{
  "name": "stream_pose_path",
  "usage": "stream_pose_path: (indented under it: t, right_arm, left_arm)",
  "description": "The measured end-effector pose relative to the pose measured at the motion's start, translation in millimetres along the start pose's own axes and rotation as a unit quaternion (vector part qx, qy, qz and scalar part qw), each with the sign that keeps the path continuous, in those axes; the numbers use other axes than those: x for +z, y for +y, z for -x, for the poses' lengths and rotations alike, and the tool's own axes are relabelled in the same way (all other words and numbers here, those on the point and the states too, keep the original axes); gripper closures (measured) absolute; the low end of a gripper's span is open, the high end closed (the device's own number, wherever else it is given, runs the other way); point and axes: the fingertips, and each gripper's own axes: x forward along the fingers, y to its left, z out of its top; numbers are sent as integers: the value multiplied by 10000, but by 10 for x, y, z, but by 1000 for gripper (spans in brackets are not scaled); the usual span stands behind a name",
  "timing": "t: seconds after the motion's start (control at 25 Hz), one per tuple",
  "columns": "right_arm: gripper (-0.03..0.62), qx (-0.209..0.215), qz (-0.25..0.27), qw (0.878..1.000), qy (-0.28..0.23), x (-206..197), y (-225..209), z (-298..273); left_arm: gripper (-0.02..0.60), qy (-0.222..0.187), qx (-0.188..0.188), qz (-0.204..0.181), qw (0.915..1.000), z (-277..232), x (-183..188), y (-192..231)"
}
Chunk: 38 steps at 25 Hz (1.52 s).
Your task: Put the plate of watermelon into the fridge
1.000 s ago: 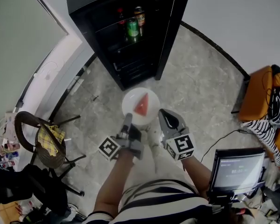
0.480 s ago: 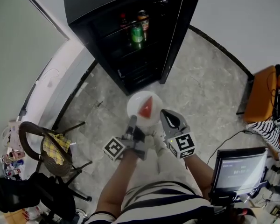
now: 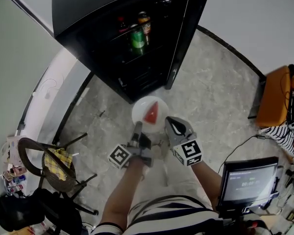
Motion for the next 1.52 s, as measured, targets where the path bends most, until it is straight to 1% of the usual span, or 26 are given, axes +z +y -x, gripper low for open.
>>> stream_pose_path:
  t: [0.2, 0.36, 0.56, 0.88, 1.32, 1.52]
  right_arm:
    - [597, 105, 94, 9999, -16, -4, -126, -187]
    - [597, 93, 161, 9998, -54, -66, -299, -302]
    - [597, 95, 185, 9998, -46, -233, -530, -485]
    - [597, 149, 125, 9995, -231, -435, -706, -762]
    - [597, 252, 162, 9989, -365, -720, -902, -1134]
    - [597, 252, 143, 9987, -431, -816, -1037, -1312]
  left_arm:
    - [568, -194, -76, 9, 9998, -201, 51, 53]
    - [568, -299, -172, -2, 9994, -368, 34, 138]
    - [568, -401, -166, 64, 9990, -575, 3, 358]
    - [568, -571, -152, 40, 9982, -793, 40, 757]
    - [568, -986, -338, 103, 9945, -1093, 263, 1160]
    - [568, -1080, -409, 126, 9932, -1277, 338, 1316]
